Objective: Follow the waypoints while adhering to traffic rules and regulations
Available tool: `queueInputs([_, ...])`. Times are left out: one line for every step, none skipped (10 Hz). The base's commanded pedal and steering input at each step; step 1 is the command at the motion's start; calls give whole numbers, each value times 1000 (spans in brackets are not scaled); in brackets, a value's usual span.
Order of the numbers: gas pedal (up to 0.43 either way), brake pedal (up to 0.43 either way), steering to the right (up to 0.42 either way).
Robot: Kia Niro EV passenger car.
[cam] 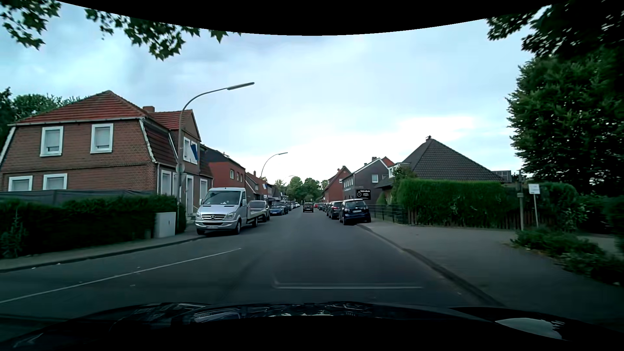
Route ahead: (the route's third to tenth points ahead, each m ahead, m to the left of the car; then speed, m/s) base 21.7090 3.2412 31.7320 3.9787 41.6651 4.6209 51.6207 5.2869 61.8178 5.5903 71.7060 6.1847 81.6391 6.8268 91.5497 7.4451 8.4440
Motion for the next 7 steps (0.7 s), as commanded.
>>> queueInputs([248, 0, -53])
queueInputs([248, 0, -53])
queueInputs([248, 0, -53])
queueInputs([248, 0, -52])
queueInputs([248, 0, -48])
queueInputs([240, 0, -42])
queueInputs([240, 0, -29])
